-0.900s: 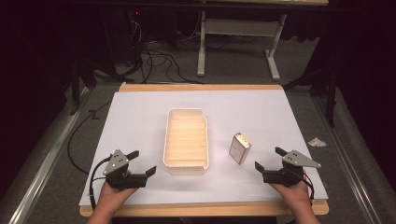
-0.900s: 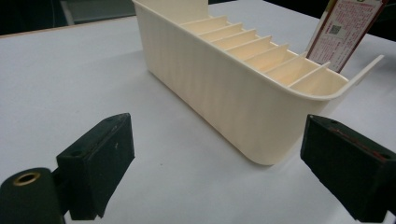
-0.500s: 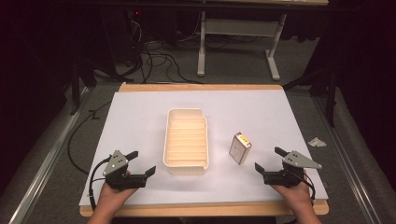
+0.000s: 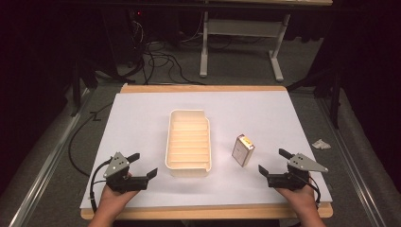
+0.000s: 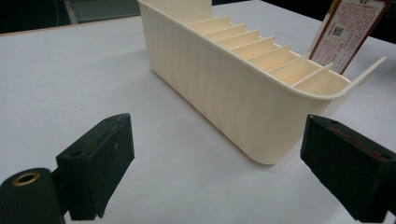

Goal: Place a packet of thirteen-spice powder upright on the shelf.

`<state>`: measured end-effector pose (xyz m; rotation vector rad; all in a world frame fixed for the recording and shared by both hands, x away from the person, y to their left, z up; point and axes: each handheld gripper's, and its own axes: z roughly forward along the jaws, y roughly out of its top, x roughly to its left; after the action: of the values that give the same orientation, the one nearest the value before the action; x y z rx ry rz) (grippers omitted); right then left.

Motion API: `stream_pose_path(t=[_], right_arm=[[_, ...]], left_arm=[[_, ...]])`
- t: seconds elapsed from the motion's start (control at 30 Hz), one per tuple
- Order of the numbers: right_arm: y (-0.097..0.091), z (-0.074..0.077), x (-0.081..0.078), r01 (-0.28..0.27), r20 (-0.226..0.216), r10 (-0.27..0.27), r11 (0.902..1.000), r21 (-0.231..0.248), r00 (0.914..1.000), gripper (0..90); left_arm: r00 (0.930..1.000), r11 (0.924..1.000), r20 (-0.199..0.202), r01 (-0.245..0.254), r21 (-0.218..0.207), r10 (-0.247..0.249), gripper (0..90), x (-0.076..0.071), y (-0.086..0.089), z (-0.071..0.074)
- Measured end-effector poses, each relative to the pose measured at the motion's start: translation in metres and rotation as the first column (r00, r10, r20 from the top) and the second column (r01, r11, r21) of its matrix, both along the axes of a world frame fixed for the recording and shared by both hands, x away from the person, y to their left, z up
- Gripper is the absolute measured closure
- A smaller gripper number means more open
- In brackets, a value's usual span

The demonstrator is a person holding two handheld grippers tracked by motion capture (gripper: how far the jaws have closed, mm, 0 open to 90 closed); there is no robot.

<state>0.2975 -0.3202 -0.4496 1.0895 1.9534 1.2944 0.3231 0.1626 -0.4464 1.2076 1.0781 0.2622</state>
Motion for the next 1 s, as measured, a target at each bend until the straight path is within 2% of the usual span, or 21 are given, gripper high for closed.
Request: stream_pose_path(t=[0.4, 0.6, 1.0], right_arm=[[0.003, 0.006, -0.004, -0.01, 0.02, 0.01, 0.9999, 0.001, 0.9998, 0.0], [0.004, 0.011, -0.006, -0.012, 0.024, 0.012, 0.9999, 0.008, 0.9996, 0.0], [0.013, 0.023, -0.01, -0.029, 0.049, 0.028, 0.9996, 0.008, 0.9984, 0.0]], left_arm=[[1.0, 1.0, 0.006, 0.005, 0.001, -0.005, 10.2, 0.0, 0.001, 0.001], [1.0, 0.9999, 0.008, -0.003, -0.016, 0.003, 9.0, 0.0, 0.003, 0.002], [0.9989, 0.9993, 0.042, -0.021, -0.03, 0.023, 6.7, -0.002, 0.006, 0.007]])
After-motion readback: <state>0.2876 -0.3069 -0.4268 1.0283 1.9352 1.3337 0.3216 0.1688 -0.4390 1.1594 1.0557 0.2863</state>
